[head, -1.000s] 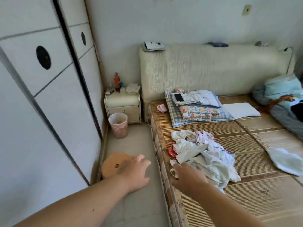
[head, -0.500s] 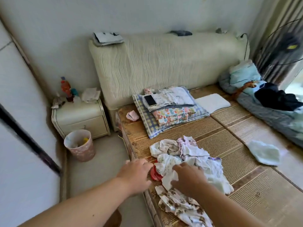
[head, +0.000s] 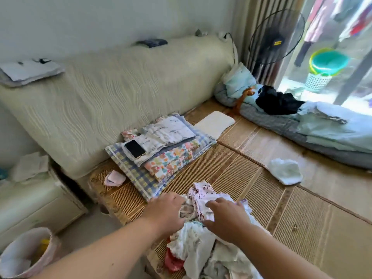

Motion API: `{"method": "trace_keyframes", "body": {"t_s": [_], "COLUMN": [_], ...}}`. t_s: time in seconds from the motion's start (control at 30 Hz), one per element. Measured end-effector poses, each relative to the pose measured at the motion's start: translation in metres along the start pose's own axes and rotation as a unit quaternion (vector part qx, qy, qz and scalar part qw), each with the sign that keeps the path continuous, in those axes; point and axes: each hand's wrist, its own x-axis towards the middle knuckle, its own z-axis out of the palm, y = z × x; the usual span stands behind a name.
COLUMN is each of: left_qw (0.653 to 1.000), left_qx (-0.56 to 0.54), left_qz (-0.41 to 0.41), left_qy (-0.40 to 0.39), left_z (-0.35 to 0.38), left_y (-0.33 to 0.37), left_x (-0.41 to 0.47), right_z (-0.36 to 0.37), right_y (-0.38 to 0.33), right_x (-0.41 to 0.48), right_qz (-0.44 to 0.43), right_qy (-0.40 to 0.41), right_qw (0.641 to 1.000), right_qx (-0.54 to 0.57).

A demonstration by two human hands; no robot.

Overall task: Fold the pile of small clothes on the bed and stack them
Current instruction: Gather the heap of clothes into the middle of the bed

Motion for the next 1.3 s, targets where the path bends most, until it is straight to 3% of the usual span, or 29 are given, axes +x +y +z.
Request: {"method": "trace_keyframes", "body": {"t_s": [0.27,0.43,0.57,0.63,0.8,0.9,1.0,1.1,1.3], "left_qw": [0.98,0.942,0.92,0.915,0.903,0.886,0.893,0.893,0.857], "left_qx": [0.045,0.092,0.109,0.106,0.089,0.11,0.09,0.058,-0.013], "left_qz": [0.19,0.317,0.371,0.383,0.418,0.449,0.44,0.445,0.471], "left_qy": [-0.047,-0.066,-0.065,-0.068,-0.052,-0.035,-0.006,0.045,0.21], "left_z": [-0.004,0.005,0.006,0.007,0.031,0.075,0.133,0.199,0.293], "left_y": [0.011,-0.013,-0.038,-0.051,-0.072,-0.072,-0.068,-0.064,-0.061], "left_x": [0.11,0.162,0.187,0.195,0.215,0.235,0.258,0.277,0.298], "right_z": [0.018,0.036,0.049,0.055,0.085,0.119,0.166,0.221,0.306], "right_y": [0.041,0.015,-0.017,-0.032,-0.042,-0.027,-0.003,0.019,0.049], "right_x": [0.018,0.048,0.079,0.092,0.123,0.142,0.159,0.175,0.187], "right_qz": [0.164,0.287,0.34,0.347,0.34,0.321,0.318,0.306,0.283], "right_qy": [0.093,0.114,0.153,0.131,0.172,0.18,0.22,0.285,0.399], "right_qw": [0.978,0.942,0.914,0.913,0.916,0.925,0.92,0.908,0.872], "right_qx": [0.093,0.132,0.161,0.168,0.121,0.095,0.065,0.013,-0.035]}}
